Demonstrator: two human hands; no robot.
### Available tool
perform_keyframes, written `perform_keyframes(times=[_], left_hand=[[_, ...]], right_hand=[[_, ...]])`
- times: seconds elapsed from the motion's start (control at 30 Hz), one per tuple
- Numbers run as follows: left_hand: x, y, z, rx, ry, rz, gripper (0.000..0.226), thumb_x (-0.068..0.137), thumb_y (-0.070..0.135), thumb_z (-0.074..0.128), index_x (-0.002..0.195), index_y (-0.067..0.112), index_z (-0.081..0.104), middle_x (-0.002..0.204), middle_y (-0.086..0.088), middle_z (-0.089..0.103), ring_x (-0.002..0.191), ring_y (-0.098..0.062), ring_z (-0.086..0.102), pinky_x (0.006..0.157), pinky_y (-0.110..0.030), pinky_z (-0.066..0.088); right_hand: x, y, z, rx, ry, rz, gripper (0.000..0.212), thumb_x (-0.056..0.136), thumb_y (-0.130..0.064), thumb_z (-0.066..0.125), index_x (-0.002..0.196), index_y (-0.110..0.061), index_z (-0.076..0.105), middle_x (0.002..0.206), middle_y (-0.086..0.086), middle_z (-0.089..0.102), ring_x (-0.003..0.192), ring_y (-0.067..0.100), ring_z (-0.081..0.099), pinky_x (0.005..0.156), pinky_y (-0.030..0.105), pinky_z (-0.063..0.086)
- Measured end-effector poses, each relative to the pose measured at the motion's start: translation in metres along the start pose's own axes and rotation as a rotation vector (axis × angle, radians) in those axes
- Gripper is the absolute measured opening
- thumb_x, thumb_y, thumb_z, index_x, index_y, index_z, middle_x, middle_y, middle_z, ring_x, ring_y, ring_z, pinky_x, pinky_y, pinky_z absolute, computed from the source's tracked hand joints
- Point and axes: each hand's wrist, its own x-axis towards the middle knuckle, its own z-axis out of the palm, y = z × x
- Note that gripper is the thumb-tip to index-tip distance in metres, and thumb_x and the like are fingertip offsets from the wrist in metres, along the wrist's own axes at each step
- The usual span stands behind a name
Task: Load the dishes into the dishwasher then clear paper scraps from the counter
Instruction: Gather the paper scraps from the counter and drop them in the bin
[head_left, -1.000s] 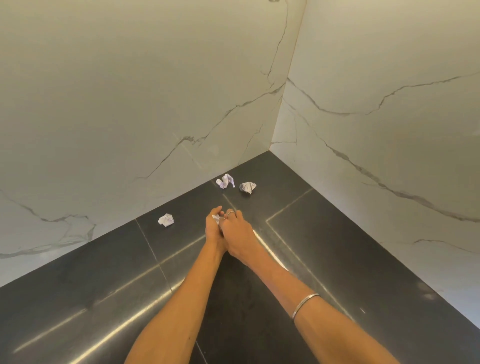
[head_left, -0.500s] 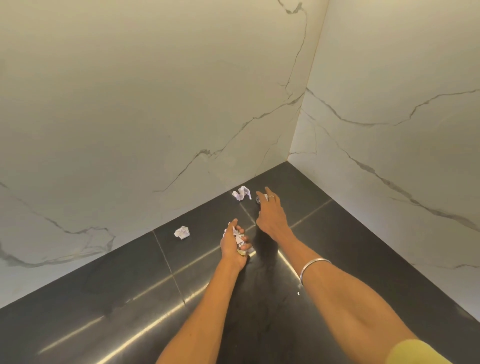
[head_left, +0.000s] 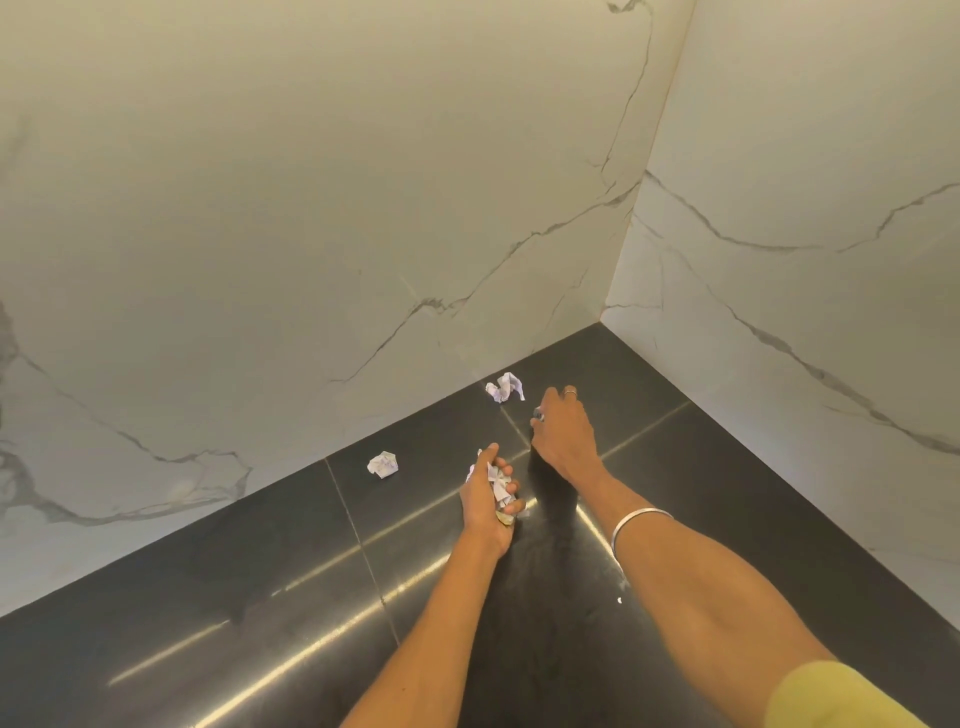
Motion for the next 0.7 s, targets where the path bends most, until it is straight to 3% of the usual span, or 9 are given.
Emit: perform_keyframes(times=[0.17, 0.3, 0.4, 0.47, 0.6, 0.7], left_hand=[[0.001, -0.002, 0.0, 0.014, -0.011, 0.004, 0.02, 0.09, 0.032, 0.066, 0.079, 0.017, 0.059, 0.067, -0.001, 0.053, 0.044, -0.008, 0.045, 0.033, -0.016, 0.027], [-0.001, -0.003, 0.0, 0.035, -0.03, 0.008, 0.018, 0.087, 0.032, 0.067, 0.081, 0.017, 0.06, 0.067, -0.002, 0.053, 0.044, -0.009, 0.045, 0.033, -0.016, 0.026], [-0.005, -0.002, 0.002, 0.035, -0.028, 0.019, 0.017, 0.089, 0.031, 0.065, 0.081, 0.016, 0.061, 0.066, -0.002, 0.053, 0.044, -0.009, 0.045, 0.033, -0.016, 0.026], [-0.004, -0.001, 0.003, 0.051, -0.026, 0.021, 0.021, 0.091, 0.03, 0.063, 0.077, 0.015, 0.061, 0.066, -0.002, 0.053, 0.044, -0.009, 0.046, 0.032, -0.015, 0.027], [-0.003, -0.002, 0.0, 0.058, -0.05, 0.013, 0.023, 0.094, 0.031, 0.061, 0.079, 0.013, 0.06, 0.069, -0.004, 0.053, 0.046, -0.009, 0.046, 0.032, -0.016, 0.029], [-0.002, -0.002, -0.002, 0.064, -0.061, 0.021, 0.023, 0.094, 0.032, 0.06, 0.084, 0.011, 0.061, 0.071, -0.005, 0.055, 0.048, -0.01, 0.047, 0.033, -0.016, 0.03]], right_hand=[[0.012, 0.0, 0.007, -0.034, -0.063, 0.036, 0.044, 0.095, -0.018, 0.057, 0.135, -0.003, 0.044, 0.139, 0.022, 0.04, 0.116, 0.041, 0.048, 0.092, 0.042, 0.045], [0.025, -0.006, 0.003, 0.114, -0.113, 0.146, 0.029, 0.094, -0.016, 0.059, 0.12, -0.005, 0.06, 0.135, 0.022, 0.037, 0.107, 0.039, 0.052, 0.089, 0.036, 0.044], [0.025, -0.017, 0.005, 0.279, 0.038, 0.039, 0.029, 0.09, -0.016, 0.067, 0.117, -0.008, 0.06, 0.125, 0.015, 0.041, 0.097, 0.029, 0.056, 0.079, 0.028, 0.047], [0.024, -0.027, 0.011, 0.315, 0.054, -0.065, 0.037, 0.091, -0.019, 0.068, 0.124, -0.014, 0.054, 0.13, 0.012, 0.038, 0.101, 0.026, 0.056, 0.081, 0.025, 0.05], [0.028, -0.039, 0.031, 0.141, -0.089, -0.139, 0.071, 0.091, -0.012, 0.066, 0.149, -0.029, 0.031, 0.152, 0.013, 0.025, 0.122, 0.033, 0.049, 0.094, 0.036, 0.052], [0.026, -0.041, 0.034, -0.098, -0.114, -0.196, 0.052, 0.096, -0.015, 0.057, 0.145, -0.016, 0.04, 0.149, 0.015, 0.038, 0.13, 0.03, 0.045, 0.103, 0.037, 0.042]])
